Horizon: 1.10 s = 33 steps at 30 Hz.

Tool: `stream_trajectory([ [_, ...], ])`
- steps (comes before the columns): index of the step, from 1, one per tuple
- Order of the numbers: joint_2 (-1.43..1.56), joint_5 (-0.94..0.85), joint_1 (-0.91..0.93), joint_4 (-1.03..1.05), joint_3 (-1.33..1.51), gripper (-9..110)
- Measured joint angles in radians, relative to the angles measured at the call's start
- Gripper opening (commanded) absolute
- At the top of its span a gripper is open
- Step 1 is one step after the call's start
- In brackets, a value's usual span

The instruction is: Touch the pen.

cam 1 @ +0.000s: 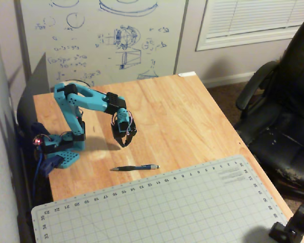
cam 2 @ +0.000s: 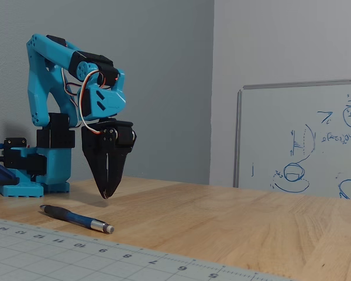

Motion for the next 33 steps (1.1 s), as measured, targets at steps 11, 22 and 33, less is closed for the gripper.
stream_trajectory([
  [11,1.026,0.238,-0.011,0.189,0.687,1],
  [22,1.330,0.250,-0.011,0.202,0.775,1],
  [33,1.327,0.250,-0.011,0.137,0.759,0],
])
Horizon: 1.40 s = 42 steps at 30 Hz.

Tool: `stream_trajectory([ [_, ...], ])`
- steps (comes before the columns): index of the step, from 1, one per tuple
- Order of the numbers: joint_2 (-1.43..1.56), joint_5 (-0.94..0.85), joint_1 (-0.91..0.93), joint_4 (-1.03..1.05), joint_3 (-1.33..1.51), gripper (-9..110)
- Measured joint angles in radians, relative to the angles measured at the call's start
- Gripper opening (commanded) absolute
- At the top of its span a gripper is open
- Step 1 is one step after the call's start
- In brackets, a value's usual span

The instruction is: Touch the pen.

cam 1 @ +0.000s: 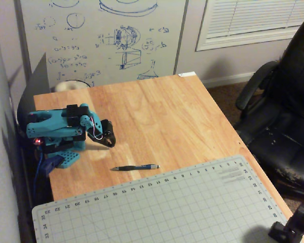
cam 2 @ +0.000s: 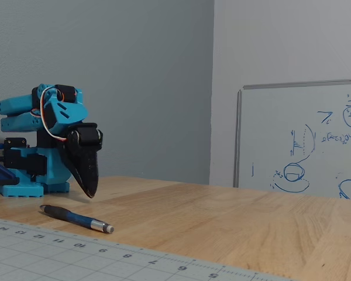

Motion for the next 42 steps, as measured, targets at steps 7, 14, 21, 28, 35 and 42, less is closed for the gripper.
stream_trajectory([
  [7,-0.196,0.000,0.037,-0.038,-0.160,0],
  [14,-0.580,0.000,0.133,-0.038,-0.403,1],
  [21,-0.919,0.000,0.305,-0.048,-0.658,1],
  [28,-1.210,0.000,0.373,-0.048,-0.848,1],
  [35,-1.447,0.000,0.374,-0.048,-0.937,1],
  [42,-1.486,0.000,0.374,-0.048,-0.962,1],
])
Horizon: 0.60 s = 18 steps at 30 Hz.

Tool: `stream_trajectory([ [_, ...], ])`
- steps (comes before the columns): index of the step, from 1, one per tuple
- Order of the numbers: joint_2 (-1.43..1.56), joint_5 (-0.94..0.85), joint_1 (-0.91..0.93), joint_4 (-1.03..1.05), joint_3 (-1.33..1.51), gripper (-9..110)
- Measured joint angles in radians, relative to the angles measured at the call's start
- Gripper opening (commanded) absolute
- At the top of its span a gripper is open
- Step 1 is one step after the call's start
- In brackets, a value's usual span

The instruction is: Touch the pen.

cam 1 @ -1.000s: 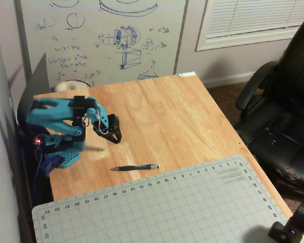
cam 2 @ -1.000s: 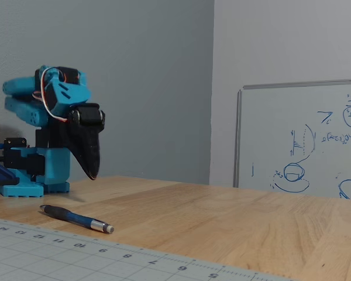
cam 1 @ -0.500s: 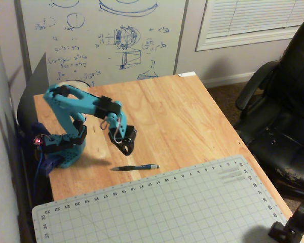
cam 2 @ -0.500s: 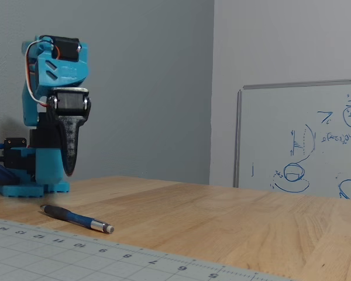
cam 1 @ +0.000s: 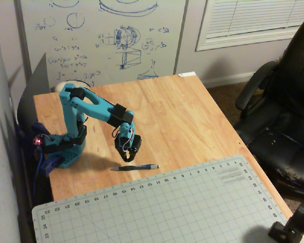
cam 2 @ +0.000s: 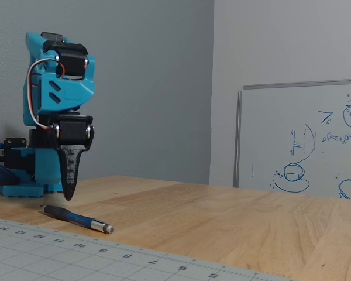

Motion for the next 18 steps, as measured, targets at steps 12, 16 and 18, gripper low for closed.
stream_trajectory([
  [12,-0.025,0.000,0.043,0.000,0.000,1],
  [16,-0.051,0.000,0.049,0.000,-0.035,1],
  [18,-0.071,0.000,0.049,0.000,-0.051,1],
])
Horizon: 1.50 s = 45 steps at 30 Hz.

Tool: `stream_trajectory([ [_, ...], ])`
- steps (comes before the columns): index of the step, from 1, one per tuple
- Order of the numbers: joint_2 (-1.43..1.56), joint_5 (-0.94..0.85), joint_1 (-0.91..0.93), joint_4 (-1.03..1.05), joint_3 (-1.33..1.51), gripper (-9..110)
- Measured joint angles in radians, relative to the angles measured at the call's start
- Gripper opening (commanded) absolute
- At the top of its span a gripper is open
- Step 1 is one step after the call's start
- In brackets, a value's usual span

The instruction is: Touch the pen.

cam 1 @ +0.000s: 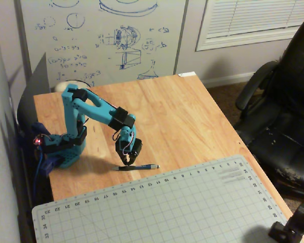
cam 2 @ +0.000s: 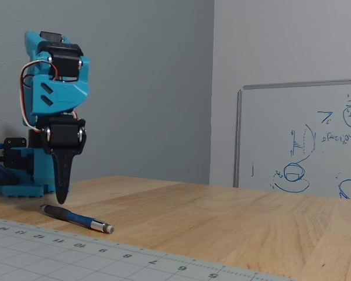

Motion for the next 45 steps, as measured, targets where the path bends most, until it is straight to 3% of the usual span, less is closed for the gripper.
stream_trajectory([
  [45,-0.112,0.002,-0.002,0.003,-0.107,1],
])
